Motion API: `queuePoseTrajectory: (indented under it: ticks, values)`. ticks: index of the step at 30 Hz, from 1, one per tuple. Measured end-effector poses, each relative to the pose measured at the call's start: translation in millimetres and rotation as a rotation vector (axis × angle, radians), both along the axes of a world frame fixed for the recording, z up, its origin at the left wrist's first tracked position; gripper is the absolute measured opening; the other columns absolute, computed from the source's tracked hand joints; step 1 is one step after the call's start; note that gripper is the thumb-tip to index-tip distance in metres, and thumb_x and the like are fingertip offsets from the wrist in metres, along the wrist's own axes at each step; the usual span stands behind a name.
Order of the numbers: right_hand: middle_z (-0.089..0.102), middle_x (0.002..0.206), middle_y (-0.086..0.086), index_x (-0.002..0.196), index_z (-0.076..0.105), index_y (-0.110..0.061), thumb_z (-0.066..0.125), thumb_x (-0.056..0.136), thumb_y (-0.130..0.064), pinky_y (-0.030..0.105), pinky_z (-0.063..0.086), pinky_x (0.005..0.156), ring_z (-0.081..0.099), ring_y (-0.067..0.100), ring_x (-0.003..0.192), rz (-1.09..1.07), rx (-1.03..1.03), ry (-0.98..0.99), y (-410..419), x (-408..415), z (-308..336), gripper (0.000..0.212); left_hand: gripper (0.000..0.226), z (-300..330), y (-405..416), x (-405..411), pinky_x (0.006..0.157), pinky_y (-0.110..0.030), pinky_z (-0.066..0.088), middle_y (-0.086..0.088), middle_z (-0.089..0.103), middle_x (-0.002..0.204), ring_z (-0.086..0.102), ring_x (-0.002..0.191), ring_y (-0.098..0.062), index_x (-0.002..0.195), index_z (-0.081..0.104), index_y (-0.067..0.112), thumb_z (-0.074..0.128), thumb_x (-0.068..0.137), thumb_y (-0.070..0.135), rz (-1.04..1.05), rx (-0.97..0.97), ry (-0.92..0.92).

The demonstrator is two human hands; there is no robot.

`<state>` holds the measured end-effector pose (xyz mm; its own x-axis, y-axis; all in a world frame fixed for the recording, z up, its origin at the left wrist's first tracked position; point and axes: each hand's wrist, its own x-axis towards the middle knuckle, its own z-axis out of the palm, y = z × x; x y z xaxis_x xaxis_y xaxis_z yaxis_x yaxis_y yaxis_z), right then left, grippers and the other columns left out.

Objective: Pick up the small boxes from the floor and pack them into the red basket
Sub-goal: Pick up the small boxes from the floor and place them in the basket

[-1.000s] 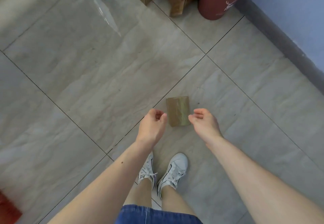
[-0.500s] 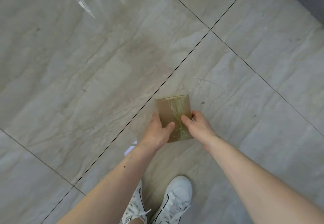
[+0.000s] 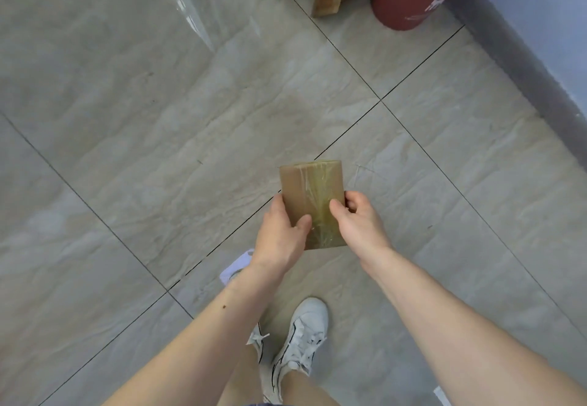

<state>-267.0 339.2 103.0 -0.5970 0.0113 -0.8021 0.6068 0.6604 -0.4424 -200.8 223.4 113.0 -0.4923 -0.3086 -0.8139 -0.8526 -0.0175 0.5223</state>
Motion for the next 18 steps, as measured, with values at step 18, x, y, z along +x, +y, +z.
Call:
queuePoseTrajectory:
  ticks: [18]
  values:
    - [0.058,0.126,0.003,0.126,0.056,-0.021,0.058,0.079,-0.041,0.044,0.055,0.092,0.064,0.018,0.108,0.393,-0.246,0.184,-135,66,228,0.051,0.056,248,-102,99,0.102,-0.044,0.044,-0.003,0.041,0.135,0.053,0.117,-0.027,0.145,0.033,0.02,0.056,0.094,0.024,0.42,-0.281,0.134]
